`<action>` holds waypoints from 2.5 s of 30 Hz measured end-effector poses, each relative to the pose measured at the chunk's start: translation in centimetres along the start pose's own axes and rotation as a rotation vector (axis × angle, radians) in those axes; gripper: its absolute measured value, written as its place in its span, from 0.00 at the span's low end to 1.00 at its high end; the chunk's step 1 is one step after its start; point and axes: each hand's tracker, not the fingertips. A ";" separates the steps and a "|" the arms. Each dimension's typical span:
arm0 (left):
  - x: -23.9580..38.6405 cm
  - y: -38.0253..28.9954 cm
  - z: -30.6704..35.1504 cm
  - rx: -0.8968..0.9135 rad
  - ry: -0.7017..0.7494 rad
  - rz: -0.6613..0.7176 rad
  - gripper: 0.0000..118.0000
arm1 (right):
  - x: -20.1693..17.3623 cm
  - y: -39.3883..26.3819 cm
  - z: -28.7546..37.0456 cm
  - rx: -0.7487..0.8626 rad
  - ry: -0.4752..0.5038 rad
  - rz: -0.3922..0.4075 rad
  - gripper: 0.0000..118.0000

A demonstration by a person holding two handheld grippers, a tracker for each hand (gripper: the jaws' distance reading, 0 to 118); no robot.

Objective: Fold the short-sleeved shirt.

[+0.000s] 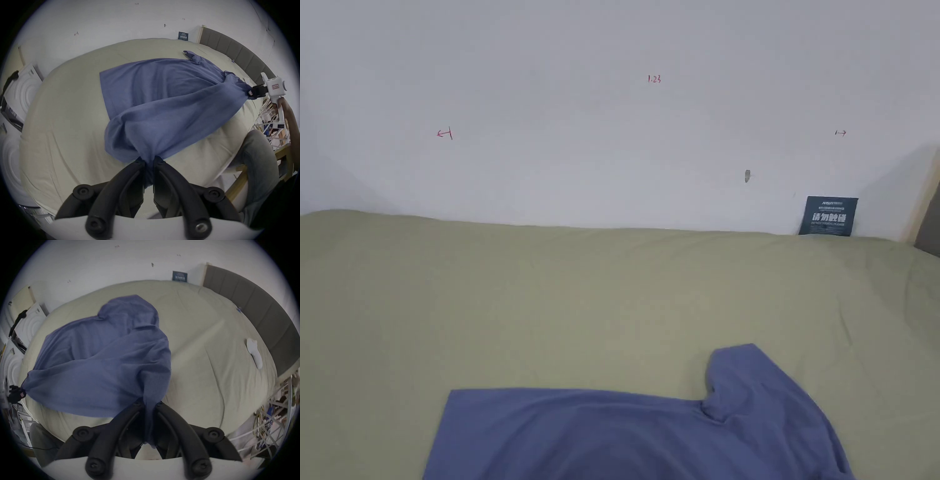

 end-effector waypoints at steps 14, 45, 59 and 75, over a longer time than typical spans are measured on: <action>-1.8 -2.7 5.5 -0.012 0.026 0.291 0.57 | 3.3 -0.2 8.0 0.130 -0.074 -0.042 0.73; -5.0 22.2 -3.4 0.105 0.149 0.281 0.03 | -11.0 3.5 7.8 0.387 0.021 0.104 0.01; -11.4 28.4 -18.4 -0.169 0.151 0.421 0.19 | -8.1 6.4 4.8 0.299 0.030 0.073 0.01; -7.7 26.3 -15.2 -0.070 0.142 0.321 0.02 | -1.5 28.1 -14.2 -0.130 -0.050 0.125 0.90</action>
